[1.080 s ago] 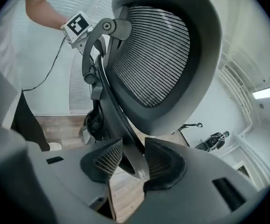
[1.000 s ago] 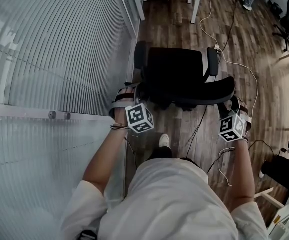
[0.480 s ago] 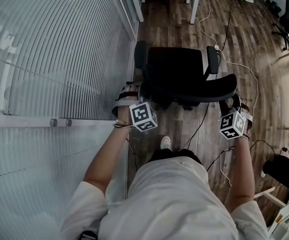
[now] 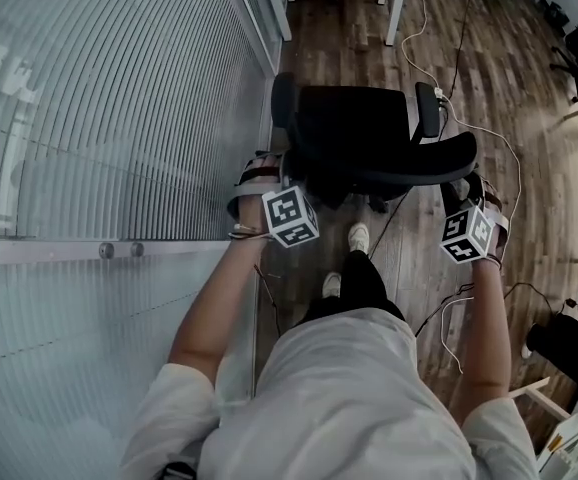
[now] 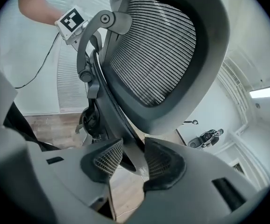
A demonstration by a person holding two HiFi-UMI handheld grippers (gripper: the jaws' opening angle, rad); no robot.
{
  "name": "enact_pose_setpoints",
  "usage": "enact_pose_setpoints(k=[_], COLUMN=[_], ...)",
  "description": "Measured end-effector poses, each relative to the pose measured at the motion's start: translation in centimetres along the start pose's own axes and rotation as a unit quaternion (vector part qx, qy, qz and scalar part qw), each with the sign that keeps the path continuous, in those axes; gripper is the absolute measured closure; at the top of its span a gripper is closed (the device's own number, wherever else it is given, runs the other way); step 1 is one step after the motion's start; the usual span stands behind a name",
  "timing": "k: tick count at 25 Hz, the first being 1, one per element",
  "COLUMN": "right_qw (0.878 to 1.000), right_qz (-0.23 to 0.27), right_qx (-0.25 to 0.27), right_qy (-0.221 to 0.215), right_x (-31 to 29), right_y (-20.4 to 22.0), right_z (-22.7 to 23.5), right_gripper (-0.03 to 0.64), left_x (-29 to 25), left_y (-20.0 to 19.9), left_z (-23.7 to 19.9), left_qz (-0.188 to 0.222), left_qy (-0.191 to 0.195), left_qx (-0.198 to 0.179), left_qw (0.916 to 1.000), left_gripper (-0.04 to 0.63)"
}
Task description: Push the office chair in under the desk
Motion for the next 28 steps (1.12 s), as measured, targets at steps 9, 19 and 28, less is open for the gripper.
enact_pose_setpoints(k=[9,19,28], right_qw=[1.000,1.000,1.000], right_qz=[0.005,0.008,0.016], right_qx=[0.001,0.006,0.001], right_qy=[0.000,-0.004,-0.006], right_x=[-3.4,-5.7,-7.8], right_y=[-0.9,-1.4,-1.0], right_z=[1.7,3.3,5.1], right_gripper=[0.456,0.456,0.456], left_x=[-1.9,-2.9,-3.9], left_y=[-0.1,-0.6,-1.8], left_z=[-3.2,-5.4,-6.8], left_qz=[-0.008,-0.015,-0.024], left_qy=[-0.002,0.007,0.018], left_qx=[0.004,0.011,0.037], left_qw=[1.0000,0.9998,0.9989], left_gripper=[0.387,0.388,0.388])
Point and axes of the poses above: the fingertips, and each gripper's own axes: x backward along the fingers, z to its right, y out of its underside, the point moved 1 cm from there along x, backward along the fingers, and after that the axes turned 13 degrees about y, right-handed, at the moved point
